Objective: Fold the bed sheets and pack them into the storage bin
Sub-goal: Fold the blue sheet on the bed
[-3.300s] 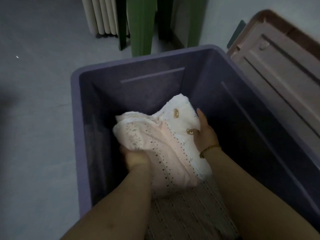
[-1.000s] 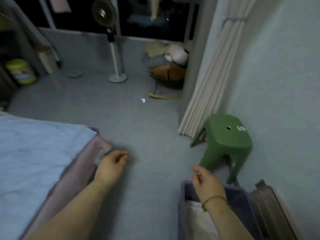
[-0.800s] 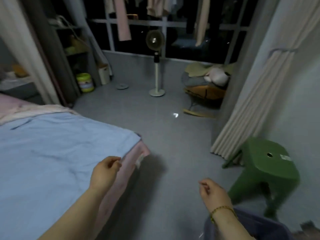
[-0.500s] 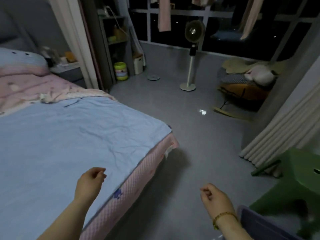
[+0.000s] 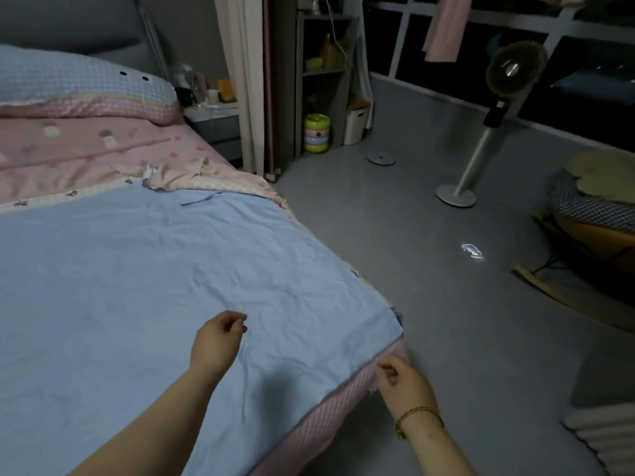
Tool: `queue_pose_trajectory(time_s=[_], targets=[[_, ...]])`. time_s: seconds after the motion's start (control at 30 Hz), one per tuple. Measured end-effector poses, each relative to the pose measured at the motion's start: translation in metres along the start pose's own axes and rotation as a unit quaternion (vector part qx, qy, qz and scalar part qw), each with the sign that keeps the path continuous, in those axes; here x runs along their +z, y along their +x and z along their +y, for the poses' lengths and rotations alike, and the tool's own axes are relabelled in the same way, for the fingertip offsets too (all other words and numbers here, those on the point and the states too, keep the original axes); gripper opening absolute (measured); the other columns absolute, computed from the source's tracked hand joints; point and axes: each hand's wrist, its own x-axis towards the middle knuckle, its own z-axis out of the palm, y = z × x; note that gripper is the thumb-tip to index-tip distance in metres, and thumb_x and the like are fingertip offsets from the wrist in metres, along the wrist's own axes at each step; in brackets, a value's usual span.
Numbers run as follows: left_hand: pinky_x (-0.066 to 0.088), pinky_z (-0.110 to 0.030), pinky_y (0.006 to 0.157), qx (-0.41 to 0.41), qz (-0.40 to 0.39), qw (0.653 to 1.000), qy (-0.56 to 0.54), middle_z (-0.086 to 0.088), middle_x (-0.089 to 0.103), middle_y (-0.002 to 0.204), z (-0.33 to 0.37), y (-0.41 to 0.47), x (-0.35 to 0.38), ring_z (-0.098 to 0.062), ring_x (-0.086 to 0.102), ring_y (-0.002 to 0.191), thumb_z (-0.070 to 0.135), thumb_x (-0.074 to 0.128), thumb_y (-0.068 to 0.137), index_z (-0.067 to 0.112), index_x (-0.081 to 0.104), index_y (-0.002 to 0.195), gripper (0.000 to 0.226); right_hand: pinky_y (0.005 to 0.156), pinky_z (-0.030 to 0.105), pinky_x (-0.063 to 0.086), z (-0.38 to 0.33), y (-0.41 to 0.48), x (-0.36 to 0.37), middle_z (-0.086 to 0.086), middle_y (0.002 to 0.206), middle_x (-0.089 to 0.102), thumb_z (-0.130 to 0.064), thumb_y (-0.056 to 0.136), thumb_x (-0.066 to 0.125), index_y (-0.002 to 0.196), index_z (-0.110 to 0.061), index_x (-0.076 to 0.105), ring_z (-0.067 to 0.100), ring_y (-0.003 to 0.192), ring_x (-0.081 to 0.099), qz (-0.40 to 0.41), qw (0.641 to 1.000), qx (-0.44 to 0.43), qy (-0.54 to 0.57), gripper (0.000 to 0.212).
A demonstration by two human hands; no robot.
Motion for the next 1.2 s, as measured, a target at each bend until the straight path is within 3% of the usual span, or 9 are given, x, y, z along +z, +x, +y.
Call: queue_pose_trajectory(time_s=[0.17, 0.23, 0.37, 0.47, 0.6, 0.77, 1.0, 1.13, 1.2], targets=[[0.037, -0.025, 0.074, -0.018, -0.002, 1.000, -0.012, -0.011, 0.068, 0.097, 0.044, 0.057, 0.073, -0.022, 0.059, 0.089, 0.015, 0.046, 0.095, 0.005, 0.064, 0.104, 0.023, 0.075, 0.021, 0.042, 0.015, 0.099, -0.055, 0.001, 0.089, 0.055, -0.013, 0.092, 0.050, 0.081, -0.022, 0.052, 0.016, 0.084, 0.052, 0.024, 0.999, 0.017, 0.030, 0.014], [0.039, -0.026, 0.076, -0.024, 0.016, 1.000, -0.012, -0.013, 0.067, 0.099, 0.065, 0.086, 0.112, -0.026, 0.060, 0.094, 0.015, 0.046, 0.095, 0.003, 0.064, 0.104, 0.024, 0.073, 0.020, 0.041, 0.025, 0.153, -0.079, 0.002, 0.087, 0.054, -0.011, 0.091, 0.051, 0.081, -0.019, 0.053, 0.018, 0.087, 0.053, 0.025, 0.999, 0.003, 0.028, 0.013], [0.041, -0.033, 0.084, -0.064, 0.072, 0.995, -0.014, -0.015, 0.068, 0.102, 0.103, 0.131, 0.181, -0.032, 0.059, 0.100, 0.014, 0.047, 0.094, 0.000, 0.064, 0.105, 0.025, 0.055, 0.002, 0.035, 0.036, 0.262, -0.136, 0.003, 0.081, 0.055, -0.005, 0.087, 0.055, 0.094, -0.008, 0.063, 0.019, 0.083, 0.054, 0.022, 0.998, -0.040, 0.030, 0.011], [0.041, -0.036, 0.086, -0.105, 0.107, 0.988, -0.027, -0.018, 0.068, 0.104, 0.139, 0.162, 0.246, -0.033, 0.059, 0.101, 0.014, 0.047, 0.095, -0.001, 0.064, 0.106, 0.025, 0.055, 0.004, 0.038, 0.041, 0.350, -0.194, -0.009, 0.072, 0.052, -0.006, 0.087, 0.055, 0.098, -0.007, 0.064, 0.016, 0.078, 0.052, 0.007, 0.996, -0.092, 0.002, 0.014], [0.039, -0.031, 0.080, -0.157, 0.143, 0.977, -0.035, -0.017, 0.067, 0.106, 0.172, 0.196, 0.297, -0.032, 0.059, 0.101, 0.011, 0.046, 0.095, -0.001, 0.064, 0.108, 0.026, 0.056, 0.012, 0.036, 0.018, 0.447, -0.231, -0.001, 0.080, 0.054, -0.006, 0.088, 0.054, 0.103, -0.003, 0.064, 0.014, 0.078, 0.050, -0.038, 0.989, -0.132, -0.047, 0.019], [0.043, -0.034, 0.083, -0.223, 0.211, 0.950, -0.053, -0.017, 0.064, 0.112, 0.183, 0.254, 0.308, -0.033, 0.057, 0.104, 0.013, 0.045, 0.095, 0.001, 0.063, 0.113, 0.028, 0.071, 0.016, 0.034, -0.041, 0.552, -0.221, 0.001, 0.089, 0.055, -0.008, 0.090, 0.052, 0.107, -0.004, 0.063, 0.013, 0.081, 0.049, -0.113, 0.974, -0.181, -0.078, 0.021], [0.040, -0.032, 0.093, -0.291, 0.275, 0.913, -0.082, -0.015, 0.061, 0.121, 0.206, 0.368, 0.290, -0.031, 0.054, 0.113, 0.014, 0.049, 0.094, 0.002, 0.063, 0.115, 0.028, 0.074, 0.016, 0.033, -0.137, 0.683, -0.188, 0.004, 0.095, 0.054, -0.006, 0.091, 0.051, 0.113, -0.004, 0.061, 0.014, 0.087, 0.049, -0.221, 0.941, -0.210, -0.146, 0.024], [0.039, -0.027, 0.085, -0.292, 0.282, 0.909, -0.094, -0.012, 0.062, 0.119, 0.227, 0.443, 0.280, -0.027, 0.056, 0.111, 0.016, 0.047, 0.095, 0.006, 0.063, 0.115, 0.027, 0.078, 0.021, 0.036, -0.201, 0.748, -0.160, 0.012, 0.104, 0.061, -0.006, 0.091, 0.051, 0.109, -0.005, 0.062, 0.016, 0.088, 0.050, -0.253, 0.931, -0.210, -0.158, 0.022], [0.038, -0.027, 0.083, -0.307, 0.299, 0.897, -0.111, -0.012, 0.062, 0.119, 0.231, 0.484, 0.276, -0.026, 0.056, 0.109, 0.019, 0.047, 0.095, 0.009, 0.062, 0.117, 0.028, 0.077, 0.020, 0.036, -0.238, 0.788, -0.137, 0.009, 0.097, 0.059, -0.007, 0.091, 0.050, 0.111, -0.005, 0.061, 0.016, 0.087, 0.050, -0.268, 0.920, -0.234, -0.164, 0.023]])
